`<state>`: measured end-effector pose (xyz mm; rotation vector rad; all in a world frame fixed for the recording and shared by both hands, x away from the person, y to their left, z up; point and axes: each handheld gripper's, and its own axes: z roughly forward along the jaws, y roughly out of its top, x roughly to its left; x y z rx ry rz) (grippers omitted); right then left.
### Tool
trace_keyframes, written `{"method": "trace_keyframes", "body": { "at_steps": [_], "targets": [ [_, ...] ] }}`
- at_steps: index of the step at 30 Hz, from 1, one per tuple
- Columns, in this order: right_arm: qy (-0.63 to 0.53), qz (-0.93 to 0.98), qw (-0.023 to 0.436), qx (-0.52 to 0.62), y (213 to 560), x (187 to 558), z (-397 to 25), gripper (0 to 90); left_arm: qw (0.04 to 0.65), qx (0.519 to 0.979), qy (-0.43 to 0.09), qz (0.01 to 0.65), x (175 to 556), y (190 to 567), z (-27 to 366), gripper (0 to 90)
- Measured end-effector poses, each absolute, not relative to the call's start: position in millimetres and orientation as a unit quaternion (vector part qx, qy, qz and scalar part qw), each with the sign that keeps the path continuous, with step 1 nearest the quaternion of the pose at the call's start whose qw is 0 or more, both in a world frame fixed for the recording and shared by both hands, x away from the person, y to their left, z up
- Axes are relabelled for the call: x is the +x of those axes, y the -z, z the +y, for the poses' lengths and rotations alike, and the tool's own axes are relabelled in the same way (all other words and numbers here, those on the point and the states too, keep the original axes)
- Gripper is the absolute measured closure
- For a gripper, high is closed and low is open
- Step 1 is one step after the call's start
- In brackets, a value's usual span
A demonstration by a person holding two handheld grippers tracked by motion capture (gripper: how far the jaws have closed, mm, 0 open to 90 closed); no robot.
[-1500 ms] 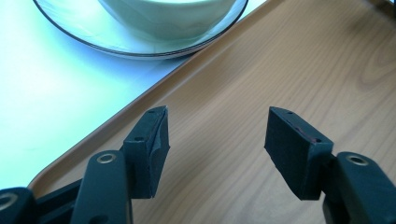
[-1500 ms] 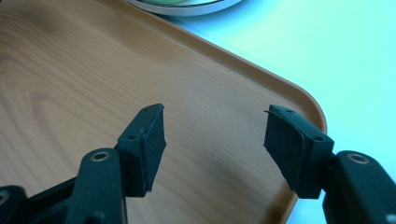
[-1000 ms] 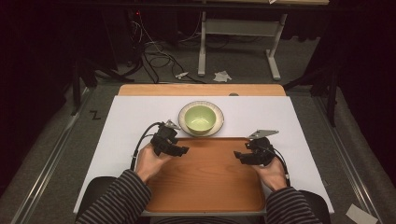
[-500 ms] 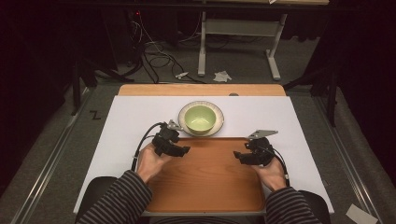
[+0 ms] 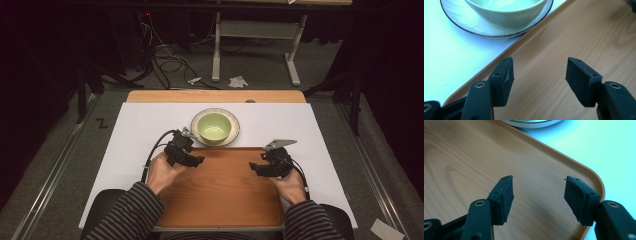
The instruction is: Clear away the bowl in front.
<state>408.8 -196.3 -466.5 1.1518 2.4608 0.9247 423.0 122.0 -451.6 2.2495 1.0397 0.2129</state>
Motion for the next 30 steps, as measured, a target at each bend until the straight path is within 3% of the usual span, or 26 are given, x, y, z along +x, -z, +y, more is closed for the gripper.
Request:
{"method": "trace_keyframes", "body": {
  "at_steps": [14,30],
  "targets": [
    [-0.321,0.853,0.134,0.389,466,408,-194,42.2,0.332,0.846,-0.056,0.412,432,443,123,39.0],
    [-0.314,0.861,0.135,0.377,467,407,-190,42.3,0.304,0.85,-0.056,0.426,460,425,122,45.1]
  ]
}}
